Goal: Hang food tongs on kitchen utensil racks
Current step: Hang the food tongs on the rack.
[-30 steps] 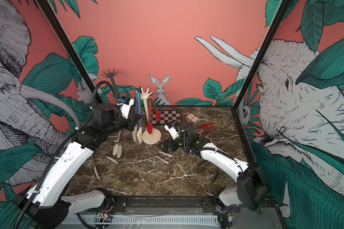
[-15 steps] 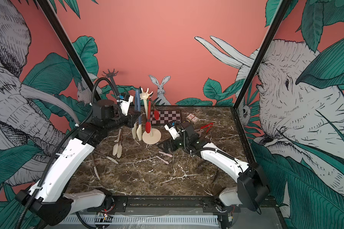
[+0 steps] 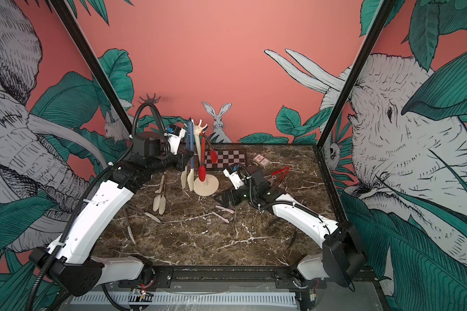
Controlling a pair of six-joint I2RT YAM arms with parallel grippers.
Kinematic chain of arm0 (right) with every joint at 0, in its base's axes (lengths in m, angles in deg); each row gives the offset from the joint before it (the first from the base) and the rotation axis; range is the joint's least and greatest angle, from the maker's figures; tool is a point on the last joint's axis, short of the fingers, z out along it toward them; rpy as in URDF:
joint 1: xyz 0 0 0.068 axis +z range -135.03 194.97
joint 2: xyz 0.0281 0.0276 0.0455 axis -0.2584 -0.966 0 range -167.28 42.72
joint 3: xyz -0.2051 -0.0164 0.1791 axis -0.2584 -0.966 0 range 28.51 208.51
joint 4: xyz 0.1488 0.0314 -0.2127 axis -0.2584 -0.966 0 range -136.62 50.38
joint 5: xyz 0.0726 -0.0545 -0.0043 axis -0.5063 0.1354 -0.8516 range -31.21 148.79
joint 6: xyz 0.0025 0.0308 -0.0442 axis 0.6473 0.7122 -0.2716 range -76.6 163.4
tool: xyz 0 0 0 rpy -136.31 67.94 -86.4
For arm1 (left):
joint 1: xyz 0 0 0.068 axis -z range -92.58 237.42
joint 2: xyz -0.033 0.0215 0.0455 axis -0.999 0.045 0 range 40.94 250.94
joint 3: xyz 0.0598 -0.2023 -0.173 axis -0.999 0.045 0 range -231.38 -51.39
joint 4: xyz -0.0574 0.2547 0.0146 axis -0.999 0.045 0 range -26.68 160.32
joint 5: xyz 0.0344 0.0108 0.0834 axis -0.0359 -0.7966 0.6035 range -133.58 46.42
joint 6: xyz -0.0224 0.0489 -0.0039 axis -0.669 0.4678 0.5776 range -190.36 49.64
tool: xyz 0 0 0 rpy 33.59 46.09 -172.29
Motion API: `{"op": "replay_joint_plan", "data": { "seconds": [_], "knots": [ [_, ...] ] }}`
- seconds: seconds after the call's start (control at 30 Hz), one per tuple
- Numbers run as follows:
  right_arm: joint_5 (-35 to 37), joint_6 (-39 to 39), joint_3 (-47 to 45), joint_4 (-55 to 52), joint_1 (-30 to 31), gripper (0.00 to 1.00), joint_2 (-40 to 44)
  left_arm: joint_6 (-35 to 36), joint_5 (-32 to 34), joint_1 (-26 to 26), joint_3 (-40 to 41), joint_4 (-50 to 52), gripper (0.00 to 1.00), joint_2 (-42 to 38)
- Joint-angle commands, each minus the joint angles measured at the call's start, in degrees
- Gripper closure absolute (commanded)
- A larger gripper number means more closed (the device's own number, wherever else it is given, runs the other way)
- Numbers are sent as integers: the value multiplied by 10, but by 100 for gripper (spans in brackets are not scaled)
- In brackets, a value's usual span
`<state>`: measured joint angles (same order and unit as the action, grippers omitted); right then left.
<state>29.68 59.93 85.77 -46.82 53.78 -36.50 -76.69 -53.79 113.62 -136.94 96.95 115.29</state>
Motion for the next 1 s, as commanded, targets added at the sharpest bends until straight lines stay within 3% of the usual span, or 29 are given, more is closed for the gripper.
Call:
{"op": "replay_joint_plan", "data": {
  "seconds": [0.0, 0.9, 0.97],
  "knots": [
    [2, 3, -7, 11, 1, 1, 16, 14, -1, -2, -27, -1, 100, -4],
    [14, 2, 6, 10, 0, 1, 11, 8, 15, -4, 56, -25, 100, -36],
    [15, 6, 7, 14, -1, 1, 11, 7, 14, -4, 55, -29, 96, -32]
  ]
}}
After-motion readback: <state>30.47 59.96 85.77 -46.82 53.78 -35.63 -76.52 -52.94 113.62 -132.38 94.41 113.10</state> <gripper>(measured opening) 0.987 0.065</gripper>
